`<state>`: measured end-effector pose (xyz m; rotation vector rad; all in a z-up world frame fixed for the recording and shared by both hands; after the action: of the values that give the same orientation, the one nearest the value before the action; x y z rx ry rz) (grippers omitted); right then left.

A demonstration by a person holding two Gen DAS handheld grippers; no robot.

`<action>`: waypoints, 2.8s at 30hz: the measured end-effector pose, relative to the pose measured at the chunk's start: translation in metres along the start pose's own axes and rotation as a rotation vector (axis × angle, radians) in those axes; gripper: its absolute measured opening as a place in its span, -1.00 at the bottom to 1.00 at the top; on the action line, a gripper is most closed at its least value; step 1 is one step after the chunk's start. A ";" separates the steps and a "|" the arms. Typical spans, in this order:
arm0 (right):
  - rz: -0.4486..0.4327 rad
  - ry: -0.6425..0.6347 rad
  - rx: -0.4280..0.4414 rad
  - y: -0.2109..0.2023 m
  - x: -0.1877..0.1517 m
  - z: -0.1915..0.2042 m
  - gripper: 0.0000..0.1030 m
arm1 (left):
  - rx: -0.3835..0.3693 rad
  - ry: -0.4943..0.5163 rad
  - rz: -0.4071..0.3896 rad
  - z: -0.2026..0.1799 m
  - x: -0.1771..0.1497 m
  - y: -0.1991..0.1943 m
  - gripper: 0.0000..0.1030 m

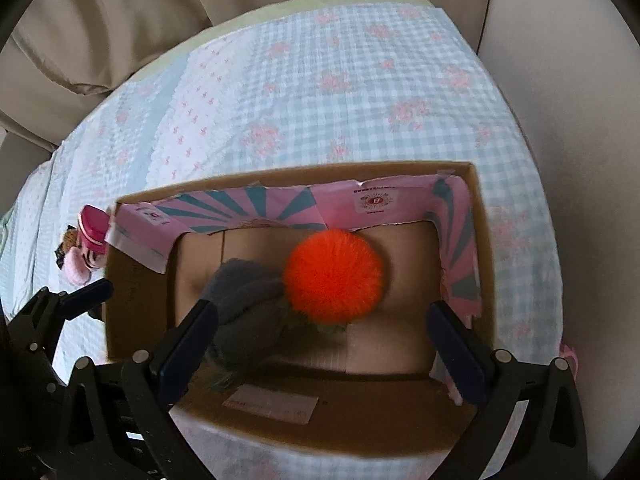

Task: Organize soft objects
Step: 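Open both tools to drop the beanie and pompom into the box, then grasp the black scrunchie with the left tool while the right tool grasps the pink scrunchie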

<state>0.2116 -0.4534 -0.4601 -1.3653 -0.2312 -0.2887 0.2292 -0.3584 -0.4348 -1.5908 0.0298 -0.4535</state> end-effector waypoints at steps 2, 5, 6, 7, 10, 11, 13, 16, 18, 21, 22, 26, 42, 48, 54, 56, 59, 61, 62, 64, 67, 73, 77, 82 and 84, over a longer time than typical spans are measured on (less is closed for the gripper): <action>-0.016 -0.008 -0.011 -0.012 0.000 0.002 0.99 | -0.009 -0.008 -0.019 -0.001 0.001 -0.014 0.99; -0.056 -0.025 -0.026 -0.041 0.002 0.007 0.99 | -0.027 -0.021 -0.062 0.000 0.003 -0.043 0.99; -0.070 -0.027 -0.029 -0.051 0.002 0.009 0.99 | -0.030 -0.023 -0.077 0.000 0.004 -0.053 0.99; -0.080 -0.030 -0.032 -0.058 0.002 0.010 0.99 | -0.032 -0.024 -0.092 0.001 0.005 -0.062 0.99; -0.120 -0.040 -0.048 -0.091 0.001 0.018 0.99 | -0.045 -0.030 -0.152 0.005 0.006 -0.099 0.99; -0.140 -0.042 -0.054 -0.104 0.000 0.020 0.99 | -0.050 -0.033 -0.169 0.007 0.004 -0.110 0.99; -0.187 -0.047 -0.062 -0.129 -0.002 0.026 0.99 | -0.055 -0.041 -0.203 0.011 0.002 -0.131 0.99; -0.250 -0.047 -0.082 -0.165 -0.006 0.037 1.00 | -0.059 -0.059 -0.264 0.022 -0.003 -0.168 0.99; -0.287 -0.044 -0.091 -0.190 -0.013 0.045 1.00 | -0.062 -0.072 -0.310 0.032 -0.010 -0.196 0.99; -0.333 -0.047 -0.089 -0.218 -0.021 0.058 1.00 | -0.051 -0.086 -0.378 0.051 -0.021 -0.233 0.99; -0.348 -0.051 -0.093 -0.226 -0.024 0.063 1.00 | -0.044 -0.093 -0.403 0.059 -0.026 -0.247 0.99; -0.422 -0.070 -0.130 -0.258 -0.037 0.087 1.00 | -0.021 -0.127 -0.474 0.087 -0.044 -0.284 0.99; -0.537 -0.117 -0.058 -0.288 -0.059 0.202 1.00 | 0.020 -0.256 -0.569 0.219 -0.106 -0.349 0.99; -0.539 -0.138 -0.031 -0.274 -0.054 0.261 1.00 | 0.042 -0.284 -0.550 0.286 -0.119 -0.347 0.99; -0.531 -0.137 0.005 -0.250 -0.043 0.319 1.00 | 0.062 -0.318 -0.522 0.355 -0.128 -0.335 0.99; -0.521 -0.139 0.010 -0.239 -0.039 0.338 1.00 | 0.072 -0.327 -0.506 0.380 -0.130 -0.328 0.99; -0.508 -0.142 0.016 -0.220 -0.031 0.368 1.00 | 0.074 -0.339 -0.486 0.414 -0.131 -0.314 0.99; -0.498 -0.145 0.013 -0.204 -0.026 0.387 1.00 | 0.072 -0.342 -0.467 0.437 -0.131 -0.301 0.99; -0.491 -0.147 0.012 -0.195 -0.025 0.395 1.00 | 0.070 -0.341 -0.456 0.450 -0.131 -0.291 0.99; -0.470 -0.159 0.014 -0.169 -0.020 0.417 1.00 | 0.067 -0.334 -0.442 0.470 -0.130 -0.274 0.99; -0.445 -0.178 0.008 -0.132 -0.016 0.443 1.00 | 0.075 -0.319 -0.416 0.498 -0.127 -0.241 0.99; -0.383 -0.184 0.023 -0.048 -0.008 0.478 1.00 | 0.070 -0.293 -0.361 0.545 -0.117 -0.155 0.99; -0.323 -0.194 -0.007 0.018 -0.007 0.491 1.00 | 0.040 -0.256 -0.306 0.563 -0.111 -0.094 0.99; -0.270 -0.196 -0.039 0.082 -0.008 0.493 0.99 | 0.055 -0.156 -0.253 0.570 -0.104 -0.022 0.95; -0.250 -0.194 -0.051 0.107 -0.009 0.490 0.99 | 0.056 -0.129 -0.235 0.572 -0.099 0.001 0.91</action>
<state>0.2412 0.0472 -0.4682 -1.4168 -0.5614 -0.3724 0.3124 0.2155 -0.4639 -1.5716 -0.2687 -0.5283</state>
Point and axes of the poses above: each gripper's, at about its wrist camera, not at the fingertips, and y roughly the way its jaws point, z to its left, x to its top, the point moved 9 cm from there along y, roughly the way its jaws point, and after that the axes turned 3 degrees about -y, right-handed, at the moved point
